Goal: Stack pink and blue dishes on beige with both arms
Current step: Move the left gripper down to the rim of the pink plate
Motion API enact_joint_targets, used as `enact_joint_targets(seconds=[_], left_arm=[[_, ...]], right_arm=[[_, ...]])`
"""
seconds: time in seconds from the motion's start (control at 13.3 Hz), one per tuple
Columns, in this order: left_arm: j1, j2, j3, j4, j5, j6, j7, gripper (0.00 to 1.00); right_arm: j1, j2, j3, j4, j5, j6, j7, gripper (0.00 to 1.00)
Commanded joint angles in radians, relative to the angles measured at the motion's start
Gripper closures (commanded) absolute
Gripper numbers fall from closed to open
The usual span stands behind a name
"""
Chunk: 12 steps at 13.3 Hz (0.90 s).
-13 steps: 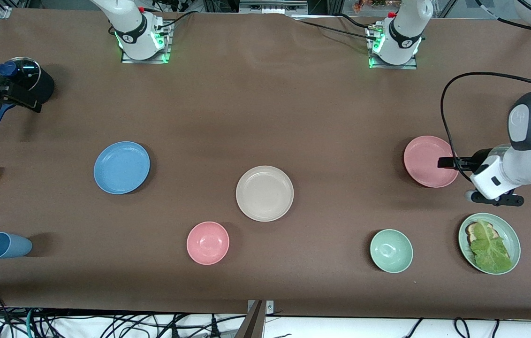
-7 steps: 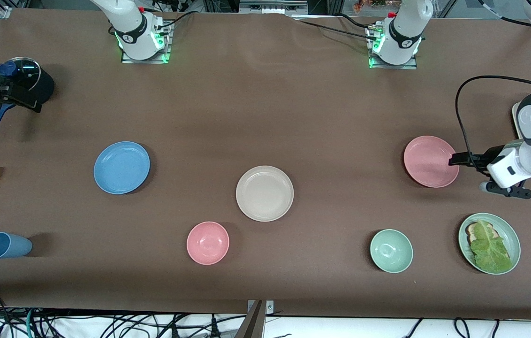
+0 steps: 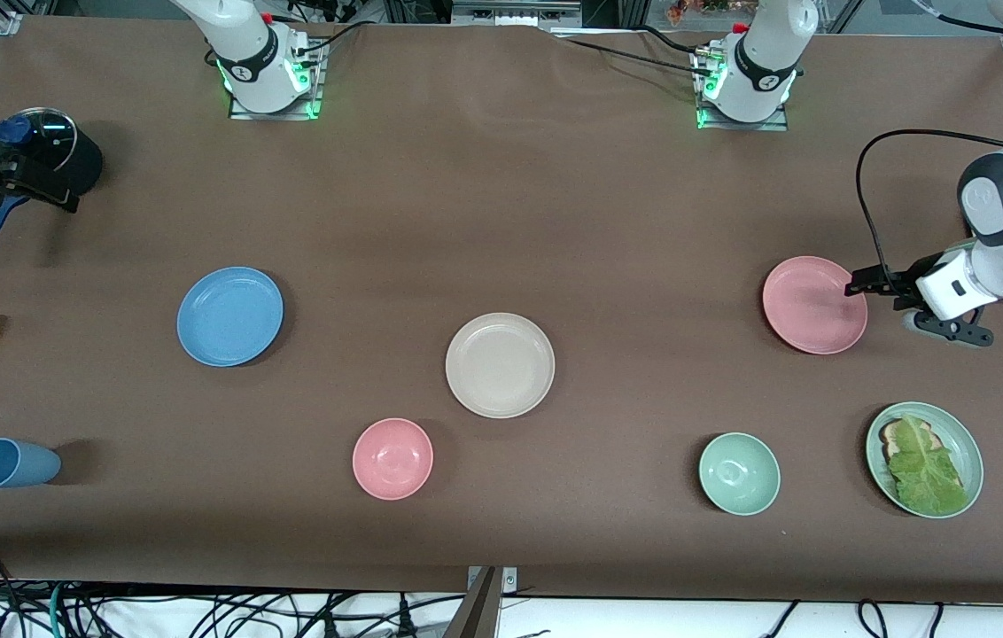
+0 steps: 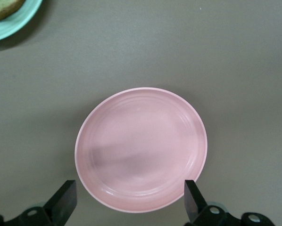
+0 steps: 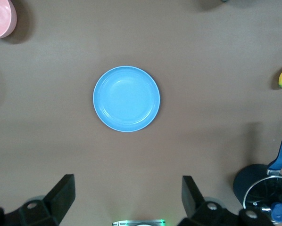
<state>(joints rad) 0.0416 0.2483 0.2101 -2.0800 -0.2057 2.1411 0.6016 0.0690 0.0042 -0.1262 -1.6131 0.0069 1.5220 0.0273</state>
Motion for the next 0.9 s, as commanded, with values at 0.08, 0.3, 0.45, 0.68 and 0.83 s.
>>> enact_joint_targets(seconds=[0.08,0.3,0.45,0.68,0.83], left_arm=[[0.044,0.011,0.022,-0.058,-0.112,0.075,0.196,0.00],[0.095,0.074,0.022,-0.048,-0.174,0.095,0.291,0.00],[0.116,0.109,0.022,-0.046,-0.227,0.132,0.364,0.00],[0.138,0.163,0.020,-0.017,-0.270,0.135,0.382,0.00],[0.141,0.172,0.022,-0.017,-0.313,0.135,0.379,0.00]], right_arm=[[0.002,-0.004,-0.001,0.007,0.005,-0.013,-0.006,0.00],[0.002,-0.004,-0.001,0.007,0.007,-0.014,-0.006,0.00],[0.002,-0.004,-0.001,0.007,0.007,-0.014,-0.006,0.00],[0.002,-0.004,-0.001,0.007,0.007,-0.014,-0.006,0.00],[0.002,-0.004,-0.001,0.007,0.007,-0.013,-0.006,0.00]])
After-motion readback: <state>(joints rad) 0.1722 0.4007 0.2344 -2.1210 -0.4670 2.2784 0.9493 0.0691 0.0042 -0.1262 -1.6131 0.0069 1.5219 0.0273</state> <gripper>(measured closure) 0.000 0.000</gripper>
